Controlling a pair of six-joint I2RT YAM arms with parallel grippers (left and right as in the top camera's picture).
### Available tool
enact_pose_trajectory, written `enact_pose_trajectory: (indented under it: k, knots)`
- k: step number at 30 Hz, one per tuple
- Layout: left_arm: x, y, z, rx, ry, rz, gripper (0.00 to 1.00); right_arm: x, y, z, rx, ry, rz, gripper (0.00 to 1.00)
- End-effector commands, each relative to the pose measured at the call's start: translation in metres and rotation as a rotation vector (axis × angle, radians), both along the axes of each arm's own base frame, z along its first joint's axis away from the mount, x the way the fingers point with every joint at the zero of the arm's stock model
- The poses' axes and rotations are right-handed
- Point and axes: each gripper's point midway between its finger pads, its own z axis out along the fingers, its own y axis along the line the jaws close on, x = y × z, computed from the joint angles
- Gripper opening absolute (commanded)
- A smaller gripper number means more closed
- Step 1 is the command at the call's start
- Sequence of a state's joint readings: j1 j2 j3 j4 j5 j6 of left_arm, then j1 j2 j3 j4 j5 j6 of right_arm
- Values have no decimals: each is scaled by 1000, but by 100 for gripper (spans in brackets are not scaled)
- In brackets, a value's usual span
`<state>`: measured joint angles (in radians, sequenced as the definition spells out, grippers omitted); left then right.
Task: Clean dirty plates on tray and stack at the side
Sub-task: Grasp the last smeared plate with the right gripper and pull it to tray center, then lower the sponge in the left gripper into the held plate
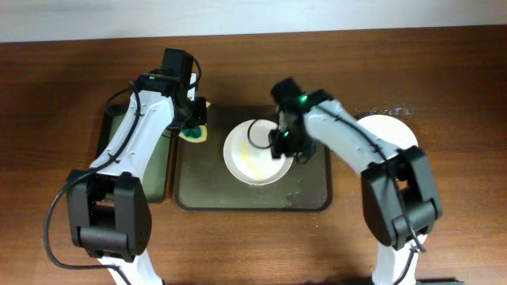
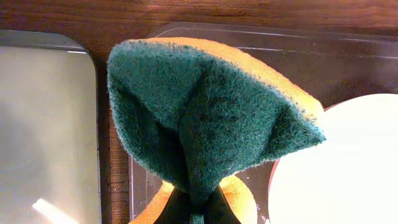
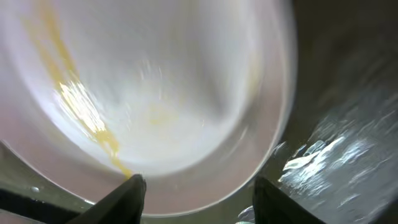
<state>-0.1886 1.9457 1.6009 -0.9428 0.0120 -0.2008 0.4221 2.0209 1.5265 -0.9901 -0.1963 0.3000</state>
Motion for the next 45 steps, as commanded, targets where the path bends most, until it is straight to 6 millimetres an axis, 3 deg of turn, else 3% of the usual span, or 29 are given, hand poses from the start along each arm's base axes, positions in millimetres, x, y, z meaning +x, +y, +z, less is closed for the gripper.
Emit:
enact_pose_trajectory:
  k: [1, 3, 7, 9, 14, 19, 23, 30, 37, 45]
  knots:
    - [4, -2, 17, -14, -43, -17, 0, 29, -15, 17, 43, -139, 186, 57]
    - [5, -2, 17, -15, -48, -17, 0, 45, -21, 8, 49, -173, 188, 57]
    - [5, -2, 17, -15, -48, -17, 0, 47, -14, -14, 75, -143, 196, 56]
    - [5, -2, 17, -15, -48, -17, 0, 46, -15, -22, 70, -116, 159, 40]
    - [5, -2, 17, -15, -48, -17, 0, 42, -16, -38, 65, -61, 72, 30]
    - [4, -2, 17, -14, -43, -18, 0, 30, -14, -44, 84, 18, -60, 4]
    - [1, -2, 15, -11, -27, -17, 0, 6, -19, -58, 62, 149, -283, 4]
    - [-1, -2, 15, -11, -20, -18, 0, -29, 4, -79, 88, 222, -273, 4]
    - [-7, -8, 14, -31, 3, -31, 0, -25, 19, -76, 154, 184, -171, 4]
    - [-12, -30, 14, -28, 2, -86, 0, -24, 22, -75, 173, 171, -133, 4]
